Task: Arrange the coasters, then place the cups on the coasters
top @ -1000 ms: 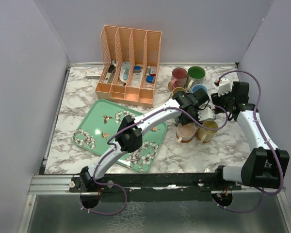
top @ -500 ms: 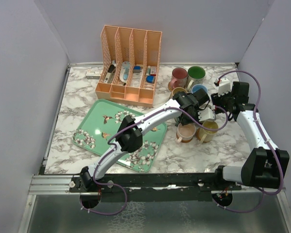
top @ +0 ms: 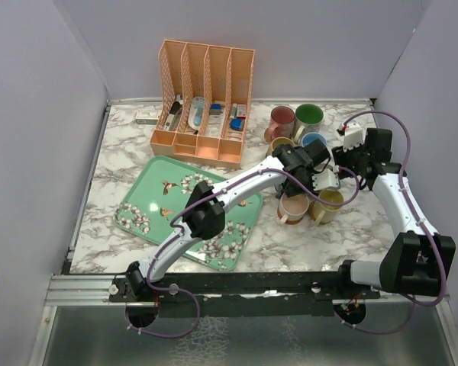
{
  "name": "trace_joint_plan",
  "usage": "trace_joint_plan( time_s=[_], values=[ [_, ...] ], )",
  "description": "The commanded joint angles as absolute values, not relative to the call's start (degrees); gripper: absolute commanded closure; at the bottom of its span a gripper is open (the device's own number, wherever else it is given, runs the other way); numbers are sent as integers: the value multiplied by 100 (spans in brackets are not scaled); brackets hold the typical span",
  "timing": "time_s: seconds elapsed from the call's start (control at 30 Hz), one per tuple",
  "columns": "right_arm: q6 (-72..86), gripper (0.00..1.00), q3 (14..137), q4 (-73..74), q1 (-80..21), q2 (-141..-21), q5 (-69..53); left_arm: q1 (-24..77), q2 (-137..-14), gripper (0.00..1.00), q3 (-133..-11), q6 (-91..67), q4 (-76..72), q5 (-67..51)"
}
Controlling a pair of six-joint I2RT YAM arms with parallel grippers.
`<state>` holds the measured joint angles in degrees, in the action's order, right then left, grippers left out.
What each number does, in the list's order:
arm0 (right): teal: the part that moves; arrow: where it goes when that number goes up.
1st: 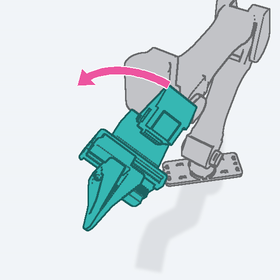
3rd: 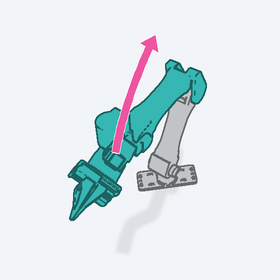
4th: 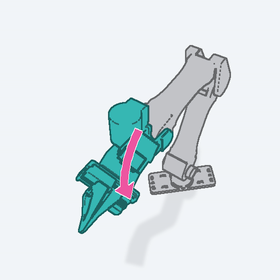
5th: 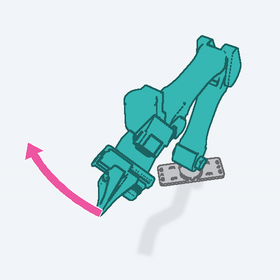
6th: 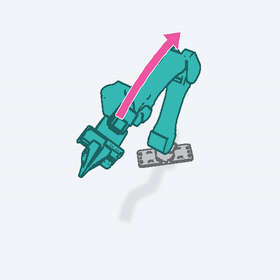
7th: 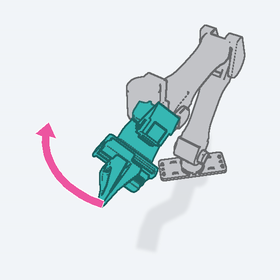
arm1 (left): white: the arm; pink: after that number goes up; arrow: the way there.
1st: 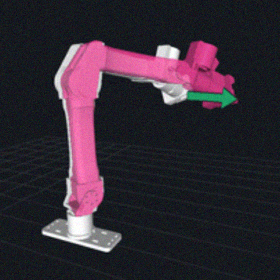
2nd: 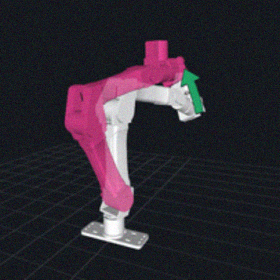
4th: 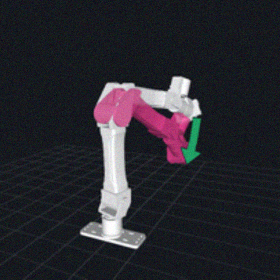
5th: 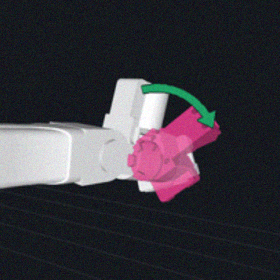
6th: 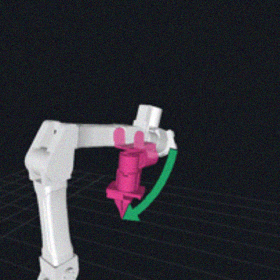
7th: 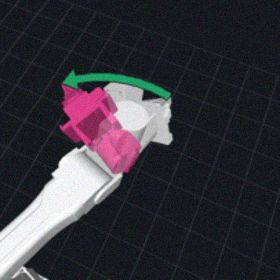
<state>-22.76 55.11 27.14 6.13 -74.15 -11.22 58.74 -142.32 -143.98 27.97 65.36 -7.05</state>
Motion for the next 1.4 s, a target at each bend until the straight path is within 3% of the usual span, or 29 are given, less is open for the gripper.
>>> trace_joint_plan(
  time_s=[0.0,0.53,0.97,1.37],
  values=[
    [-2343,51,5466,2687,668,-7378,-1195,5941,-14374,80,-14625,2873,6491,-783],
    [-2331,51,5474,2698,667,-7404,-1239,5974,-14103,66,-14627,2893,6420,-721],
    [-2317,49,5530,2690,666,-7339,-1354,6001,-13166,52,-14276,2949,6348,-601],
    [-2519,44,6240,2955,661,-7570,-1281,5717,-11438,50,-12317,3107,5643,98]
  ],
)
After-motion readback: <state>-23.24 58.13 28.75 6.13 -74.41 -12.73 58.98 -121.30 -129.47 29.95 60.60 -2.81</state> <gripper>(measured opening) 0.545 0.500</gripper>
